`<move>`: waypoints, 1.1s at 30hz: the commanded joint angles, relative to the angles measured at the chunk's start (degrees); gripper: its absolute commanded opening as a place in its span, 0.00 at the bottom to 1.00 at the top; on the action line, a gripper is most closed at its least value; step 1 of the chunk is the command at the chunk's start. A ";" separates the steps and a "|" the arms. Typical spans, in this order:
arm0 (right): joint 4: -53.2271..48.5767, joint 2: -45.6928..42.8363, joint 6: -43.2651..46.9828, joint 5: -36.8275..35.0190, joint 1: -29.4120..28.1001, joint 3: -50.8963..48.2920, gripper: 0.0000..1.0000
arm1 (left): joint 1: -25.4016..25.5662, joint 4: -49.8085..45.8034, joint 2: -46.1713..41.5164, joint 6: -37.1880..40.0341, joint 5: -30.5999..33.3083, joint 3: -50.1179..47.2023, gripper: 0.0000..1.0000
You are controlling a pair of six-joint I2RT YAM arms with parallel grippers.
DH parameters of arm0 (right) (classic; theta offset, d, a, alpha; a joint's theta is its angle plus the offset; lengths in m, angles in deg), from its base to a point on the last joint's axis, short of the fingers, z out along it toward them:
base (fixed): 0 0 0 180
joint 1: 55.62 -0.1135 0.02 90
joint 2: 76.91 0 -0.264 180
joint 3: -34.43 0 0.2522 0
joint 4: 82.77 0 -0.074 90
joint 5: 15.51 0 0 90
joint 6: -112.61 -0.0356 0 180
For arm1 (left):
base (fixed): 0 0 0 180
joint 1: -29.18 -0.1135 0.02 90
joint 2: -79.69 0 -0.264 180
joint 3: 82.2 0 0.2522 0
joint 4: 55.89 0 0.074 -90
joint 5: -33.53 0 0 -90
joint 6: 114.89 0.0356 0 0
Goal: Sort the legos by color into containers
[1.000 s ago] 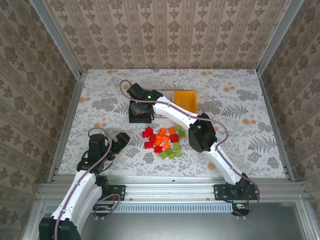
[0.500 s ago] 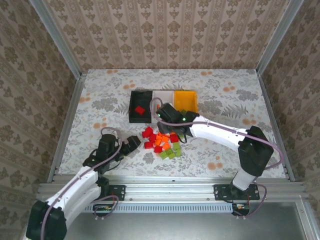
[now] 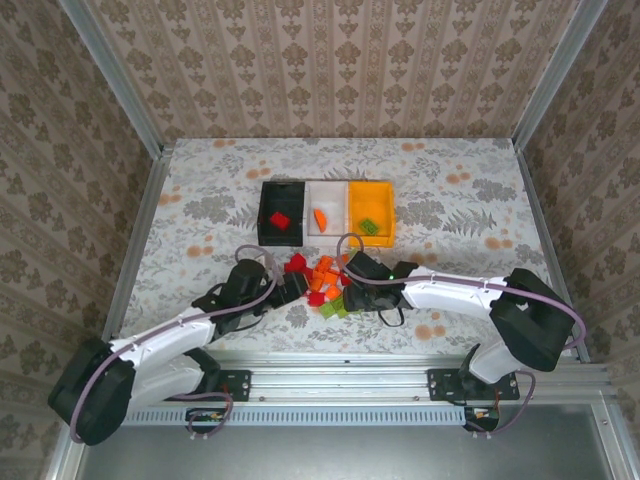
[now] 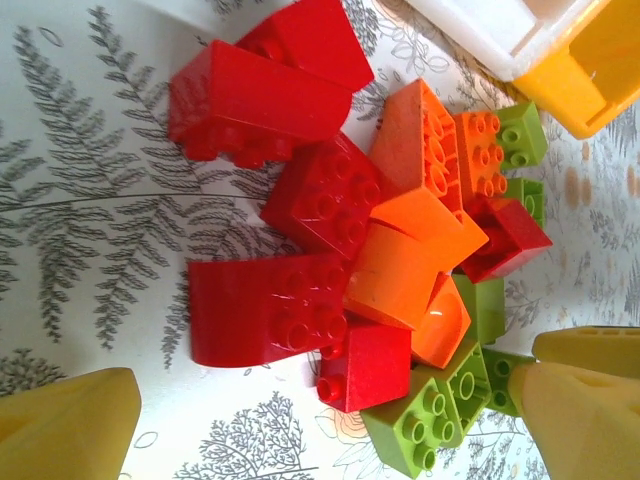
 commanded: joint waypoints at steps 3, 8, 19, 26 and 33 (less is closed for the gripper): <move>2.96 0.84 -2.39 0.76 -0.17 -0.69 0.55 | 1.36 1.13 -0.14 -1.37 3.57 0.40 1.00; 2.14 1.24 -1.54 -0.11 0.01 -0.80 0.43 | 1.63 -1.32 -3.76 -2.31 5.84 -0.72 1.00; 3.27 1.59 -2.16 0.87 -0.08 -2.20 0.39 | 1.47 -5.68 -10.97 -2.42 8.76 -2.15 1.00; 2.77 0.59 -2.00 -0.01 -0.08 -2.29 0.24 | 1.54 -5.99 -11.73 -2.80 8.92 -3.27 1.00; -1.23 -4.94 -0.64 -5.74 0.29 -1.07 0.24 | 1.54 -7.60 -13.01 -2.13 9.16 -2.51 1.00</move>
